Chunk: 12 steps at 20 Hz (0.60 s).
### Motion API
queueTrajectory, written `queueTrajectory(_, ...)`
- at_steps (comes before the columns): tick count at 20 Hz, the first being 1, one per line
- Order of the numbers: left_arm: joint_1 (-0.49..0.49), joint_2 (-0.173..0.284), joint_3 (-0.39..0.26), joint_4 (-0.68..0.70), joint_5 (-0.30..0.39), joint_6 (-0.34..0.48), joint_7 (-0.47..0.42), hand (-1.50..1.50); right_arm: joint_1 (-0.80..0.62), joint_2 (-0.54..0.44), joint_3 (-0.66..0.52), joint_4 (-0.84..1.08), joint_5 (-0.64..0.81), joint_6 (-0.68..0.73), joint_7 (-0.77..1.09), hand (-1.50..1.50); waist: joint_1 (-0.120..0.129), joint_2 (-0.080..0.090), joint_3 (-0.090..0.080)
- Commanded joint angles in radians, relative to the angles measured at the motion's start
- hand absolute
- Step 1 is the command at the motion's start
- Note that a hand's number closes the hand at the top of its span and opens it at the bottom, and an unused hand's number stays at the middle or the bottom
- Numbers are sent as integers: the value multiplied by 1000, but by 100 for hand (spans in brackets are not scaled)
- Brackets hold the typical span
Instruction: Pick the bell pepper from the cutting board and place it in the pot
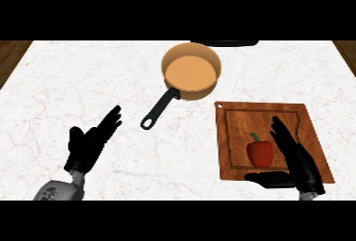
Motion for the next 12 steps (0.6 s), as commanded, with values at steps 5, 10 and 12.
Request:
queueTrajectory(5,13,2,23,-35,1,-27,40,0,-6,32,47,194,120,-27,-199,150,5,12,7)
queueTrajectory(10,21,-34,5,18,-35,-12,-12,0,-25,34,6,214,49,25,-238,150,2,13,7)
queueTrajectory(12,-70,-51,25,66,-37,9,27,0,-95,62,-26,246,15,12,-245,150,-1,15,7)
